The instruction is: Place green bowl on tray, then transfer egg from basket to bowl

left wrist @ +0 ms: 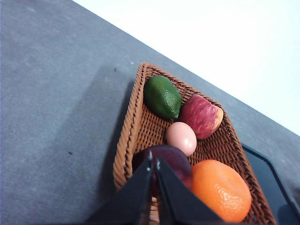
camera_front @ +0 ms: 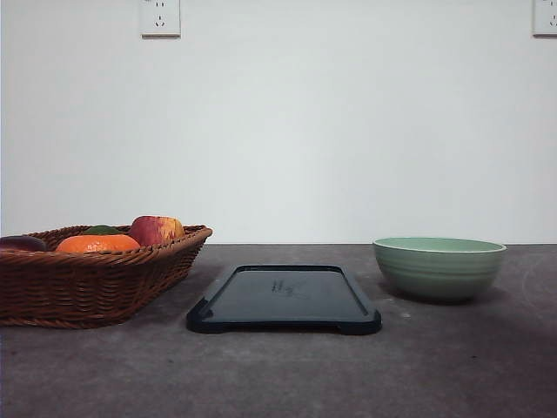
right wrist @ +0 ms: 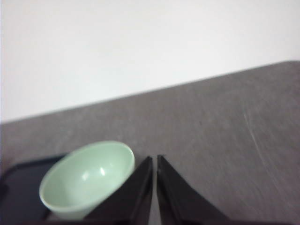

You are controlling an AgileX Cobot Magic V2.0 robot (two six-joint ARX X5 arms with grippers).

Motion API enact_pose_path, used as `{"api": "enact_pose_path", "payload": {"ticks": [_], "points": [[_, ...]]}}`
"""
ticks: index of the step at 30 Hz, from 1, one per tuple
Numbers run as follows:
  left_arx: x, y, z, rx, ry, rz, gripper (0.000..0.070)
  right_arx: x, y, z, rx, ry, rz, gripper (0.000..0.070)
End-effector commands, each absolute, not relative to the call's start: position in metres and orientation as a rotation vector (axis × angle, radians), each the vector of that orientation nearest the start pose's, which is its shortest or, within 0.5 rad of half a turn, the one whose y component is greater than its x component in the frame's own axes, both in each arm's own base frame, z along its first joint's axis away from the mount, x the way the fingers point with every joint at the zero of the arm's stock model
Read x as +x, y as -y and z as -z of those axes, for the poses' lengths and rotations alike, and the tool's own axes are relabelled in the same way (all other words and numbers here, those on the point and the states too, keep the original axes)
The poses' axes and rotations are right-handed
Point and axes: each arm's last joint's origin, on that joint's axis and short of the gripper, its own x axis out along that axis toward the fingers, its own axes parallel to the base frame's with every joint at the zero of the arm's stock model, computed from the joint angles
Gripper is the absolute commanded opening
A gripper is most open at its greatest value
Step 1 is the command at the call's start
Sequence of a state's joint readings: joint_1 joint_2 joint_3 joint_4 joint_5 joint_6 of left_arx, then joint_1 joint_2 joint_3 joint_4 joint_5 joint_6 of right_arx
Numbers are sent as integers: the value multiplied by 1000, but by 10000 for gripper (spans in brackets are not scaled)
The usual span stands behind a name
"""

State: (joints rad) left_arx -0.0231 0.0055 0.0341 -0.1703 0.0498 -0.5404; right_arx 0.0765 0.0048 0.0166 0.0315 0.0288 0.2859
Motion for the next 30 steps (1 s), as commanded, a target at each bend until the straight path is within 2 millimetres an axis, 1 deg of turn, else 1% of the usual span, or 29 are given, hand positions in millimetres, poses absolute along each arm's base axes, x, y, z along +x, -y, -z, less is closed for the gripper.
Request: {"api": "enact_pose_path", "payload": {"ticks": [1,5,6,10,13,17,21,25,30], "points": [[94,4,-172,-538,-72,57,0,96,-7,-178,320,71,-66,8],[92,4,-195,-449,119,102,0,92,-6,-195,318,122,-74,7],[91,4,-201,-425,157,108,0,90,-6,-202,310,142,-77,7],[84,3,-223,-387,219,110,0,83,-6,-225,290,192,-82,7],[80,3,-242,-374,231,110,0,80,-6,-243,283,170,-83,7],[80,3,-267,-338,166,94,0,82,-7,-264,269,78,-117,7],[87,3,-290,-299,35,73,0,89,-9,-284,218,16,-164,7],[102,4,-309,-287,-91,68,0,102,-11,-297,183,-82,-179,7],[127,6,-326,-272,-214,88,0,127,-14,-302,161,-247,-188,7]]}}
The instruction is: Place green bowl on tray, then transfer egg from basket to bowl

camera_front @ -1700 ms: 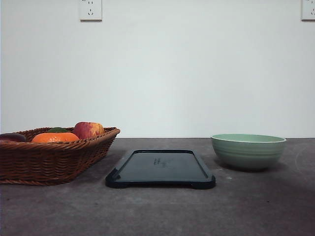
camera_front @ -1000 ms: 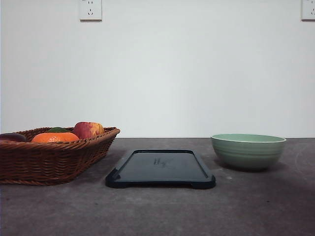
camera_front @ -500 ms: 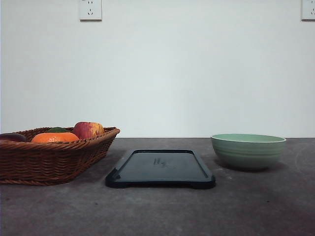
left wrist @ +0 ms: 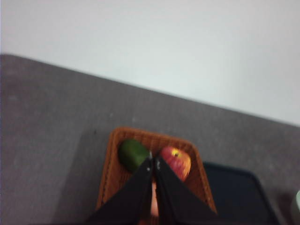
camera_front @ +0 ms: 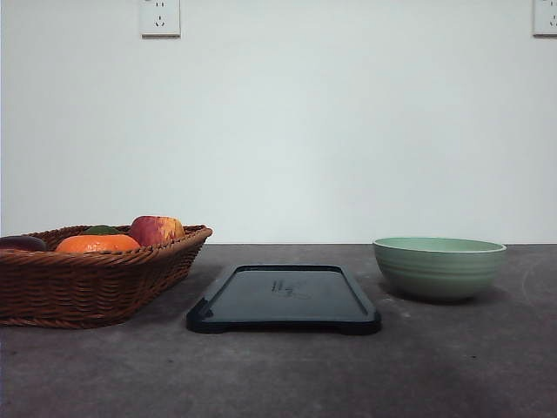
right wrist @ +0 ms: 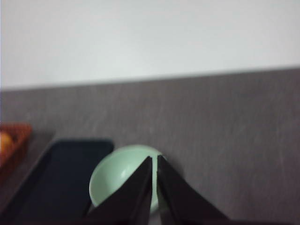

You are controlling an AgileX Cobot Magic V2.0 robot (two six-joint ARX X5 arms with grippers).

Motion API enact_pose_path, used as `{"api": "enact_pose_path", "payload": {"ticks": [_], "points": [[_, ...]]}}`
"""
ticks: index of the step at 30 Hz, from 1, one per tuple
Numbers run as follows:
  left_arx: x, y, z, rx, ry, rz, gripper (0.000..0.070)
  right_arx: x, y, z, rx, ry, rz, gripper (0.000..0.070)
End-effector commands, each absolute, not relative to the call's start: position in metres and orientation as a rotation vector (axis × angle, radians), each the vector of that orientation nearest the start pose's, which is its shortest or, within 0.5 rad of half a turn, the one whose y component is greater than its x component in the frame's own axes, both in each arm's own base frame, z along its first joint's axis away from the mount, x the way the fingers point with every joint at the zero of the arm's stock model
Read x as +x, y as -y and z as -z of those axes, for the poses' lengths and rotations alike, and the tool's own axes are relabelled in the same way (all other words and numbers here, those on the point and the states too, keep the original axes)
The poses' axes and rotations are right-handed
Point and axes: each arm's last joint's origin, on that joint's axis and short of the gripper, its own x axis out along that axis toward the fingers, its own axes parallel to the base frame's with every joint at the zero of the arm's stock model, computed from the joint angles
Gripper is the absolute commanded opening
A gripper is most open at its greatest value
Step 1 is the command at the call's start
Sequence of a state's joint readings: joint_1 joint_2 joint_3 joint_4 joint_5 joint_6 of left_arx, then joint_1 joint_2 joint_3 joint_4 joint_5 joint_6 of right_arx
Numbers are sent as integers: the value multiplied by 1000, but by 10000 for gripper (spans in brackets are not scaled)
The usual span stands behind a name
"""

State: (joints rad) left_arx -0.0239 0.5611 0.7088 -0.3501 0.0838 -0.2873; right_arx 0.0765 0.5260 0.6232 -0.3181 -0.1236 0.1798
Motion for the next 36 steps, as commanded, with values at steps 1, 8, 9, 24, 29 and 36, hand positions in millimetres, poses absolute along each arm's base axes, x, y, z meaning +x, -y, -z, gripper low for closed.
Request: {"api": "enact_pose_path", "payload": {"ticks": [1,8,9,24,29,36], "points": [[132,6,-327,-271,-240,87,0,132,-14,-303,163,-281,-191,7],[165,11,-335,-246,-425,114,0,173,-18,-305,175,-521,-201,7],[169,11,-335,-243,-447,127,0,179,-19,-306,175,-549,-199,7],[213,19,-315,-257,-843,255,0,246,-26,-305,186,-889,-243,7],[221,21,-303,-276,-929,294,0,259,-28,-296,190,-959,-266,7],[225,22,-303,-263,-902,304,164,261,-28,-293,137,-958,-300,75]]}}
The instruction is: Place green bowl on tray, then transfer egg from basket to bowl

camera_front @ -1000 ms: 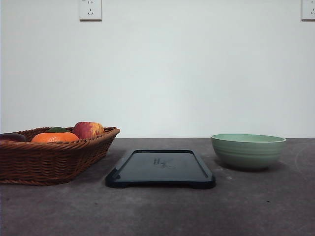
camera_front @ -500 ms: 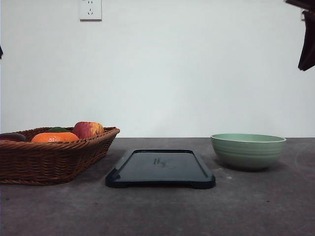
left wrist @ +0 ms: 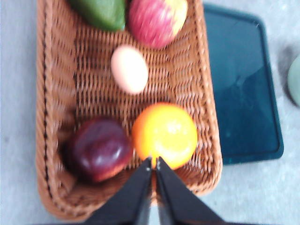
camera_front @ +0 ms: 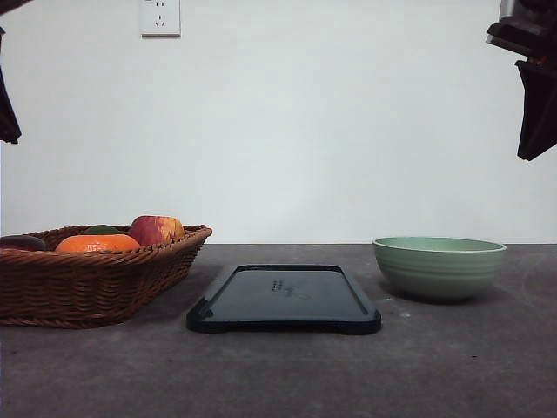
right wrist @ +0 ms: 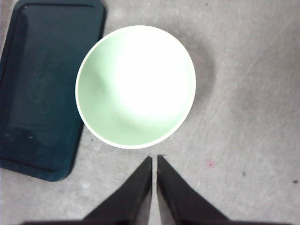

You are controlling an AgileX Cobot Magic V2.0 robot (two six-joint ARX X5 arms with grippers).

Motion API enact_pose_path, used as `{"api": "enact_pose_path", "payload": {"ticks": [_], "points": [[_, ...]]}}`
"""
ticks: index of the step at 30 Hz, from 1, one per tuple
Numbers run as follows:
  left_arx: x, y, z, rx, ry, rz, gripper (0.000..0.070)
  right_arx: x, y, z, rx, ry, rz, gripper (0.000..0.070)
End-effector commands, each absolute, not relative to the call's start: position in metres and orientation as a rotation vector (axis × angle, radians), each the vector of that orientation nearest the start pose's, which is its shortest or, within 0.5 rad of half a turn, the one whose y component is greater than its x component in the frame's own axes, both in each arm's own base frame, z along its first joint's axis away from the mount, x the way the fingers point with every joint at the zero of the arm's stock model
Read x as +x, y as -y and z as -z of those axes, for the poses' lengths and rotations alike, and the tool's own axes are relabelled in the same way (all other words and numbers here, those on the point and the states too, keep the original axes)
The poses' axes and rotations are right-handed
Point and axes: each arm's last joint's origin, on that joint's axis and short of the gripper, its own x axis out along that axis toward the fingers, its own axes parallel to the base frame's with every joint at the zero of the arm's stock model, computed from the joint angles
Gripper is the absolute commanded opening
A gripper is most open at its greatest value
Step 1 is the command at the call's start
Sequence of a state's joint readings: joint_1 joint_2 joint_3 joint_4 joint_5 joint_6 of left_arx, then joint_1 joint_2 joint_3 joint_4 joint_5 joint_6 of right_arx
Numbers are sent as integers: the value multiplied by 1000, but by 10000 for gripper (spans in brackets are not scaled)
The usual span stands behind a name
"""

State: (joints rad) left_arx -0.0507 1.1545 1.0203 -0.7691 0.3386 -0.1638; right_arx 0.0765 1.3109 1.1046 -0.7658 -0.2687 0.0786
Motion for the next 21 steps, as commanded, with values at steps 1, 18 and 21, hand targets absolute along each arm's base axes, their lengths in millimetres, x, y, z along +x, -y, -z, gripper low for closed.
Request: {"api": "enact_pose_path", "payload": {"ticks": [1,18,21], "points": [[225,22,-303,-264,-902,304,246,260,-28,-293,137,-960,-300,147],[225,22,-303,-263,-903,304,380,269,-24,-284,222,-999,-230,320],[225,22,-303,-263,-902,304,380,278,-23,-274,226,-1032,-223,319]]}}
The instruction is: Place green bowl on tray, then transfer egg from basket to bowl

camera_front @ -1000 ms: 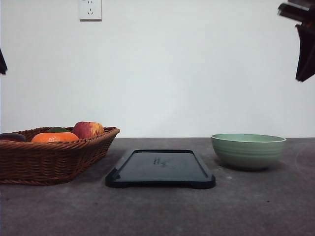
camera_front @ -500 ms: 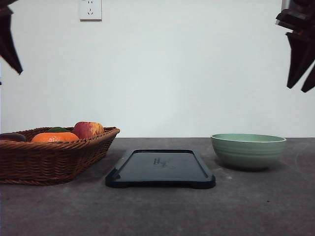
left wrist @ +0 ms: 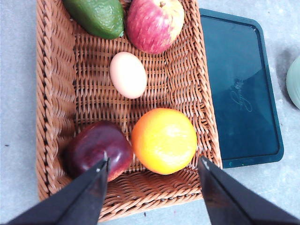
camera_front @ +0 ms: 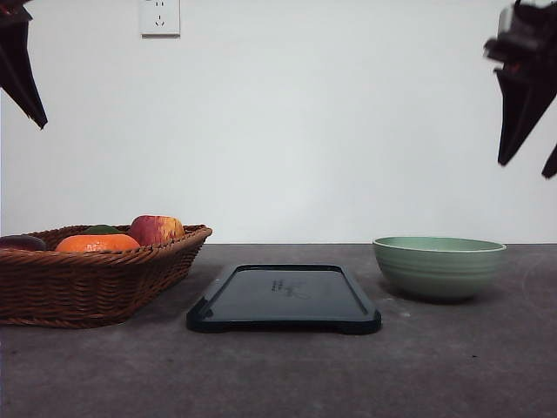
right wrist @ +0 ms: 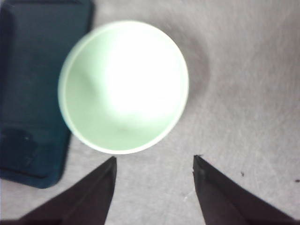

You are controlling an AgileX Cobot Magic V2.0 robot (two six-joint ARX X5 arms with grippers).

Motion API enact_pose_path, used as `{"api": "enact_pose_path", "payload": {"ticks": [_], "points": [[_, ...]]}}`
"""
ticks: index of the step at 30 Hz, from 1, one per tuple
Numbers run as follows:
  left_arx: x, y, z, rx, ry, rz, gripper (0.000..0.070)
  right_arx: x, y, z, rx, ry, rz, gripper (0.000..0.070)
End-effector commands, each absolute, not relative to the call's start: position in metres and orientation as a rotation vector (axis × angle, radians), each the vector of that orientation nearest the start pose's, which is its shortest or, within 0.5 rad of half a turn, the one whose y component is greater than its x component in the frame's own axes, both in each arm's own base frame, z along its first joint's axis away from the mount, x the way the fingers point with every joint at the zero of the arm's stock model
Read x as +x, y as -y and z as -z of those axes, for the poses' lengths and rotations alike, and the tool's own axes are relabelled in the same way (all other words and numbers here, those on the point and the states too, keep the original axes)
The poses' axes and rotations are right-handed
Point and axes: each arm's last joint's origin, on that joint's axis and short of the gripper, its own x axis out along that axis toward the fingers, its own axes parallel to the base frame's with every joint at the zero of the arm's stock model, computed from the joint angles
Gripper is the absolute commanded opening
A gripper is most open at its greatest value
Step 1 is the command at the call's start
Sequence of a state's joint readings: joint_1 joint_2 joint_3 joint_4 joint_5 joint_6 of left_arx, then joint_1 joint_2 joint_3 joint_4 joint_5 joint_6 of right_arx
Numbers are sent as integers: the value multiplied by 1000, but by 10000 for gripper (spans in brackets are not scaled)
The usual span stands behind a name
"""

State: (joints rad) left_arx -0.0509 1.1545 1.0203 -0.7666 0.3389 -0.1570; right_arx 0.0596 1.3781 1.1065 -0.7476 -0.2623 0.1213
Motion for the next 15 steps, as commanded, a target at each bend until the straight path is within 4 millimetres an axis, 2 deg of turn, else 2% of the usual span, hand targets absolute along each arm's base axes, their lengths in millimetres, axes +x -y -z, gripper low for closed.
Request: {"api": "enact_pose_path", "payload": {"ticks": [1,10,13,15], "points": [[225,22,-303,-263,-902,304,380,281,-23,-269,229,-1045,-219,319],[225,22,-303,-263,-902,304,380,316,-22,-225,261,-1111,-228,314],[225,22,-303,-263,-902,304,380,325,-22,-211,281,-1128,-235,263],[225,22,-303,-263,-902,304,380,331,-23,-203,291,-1140,-231,256]]}}
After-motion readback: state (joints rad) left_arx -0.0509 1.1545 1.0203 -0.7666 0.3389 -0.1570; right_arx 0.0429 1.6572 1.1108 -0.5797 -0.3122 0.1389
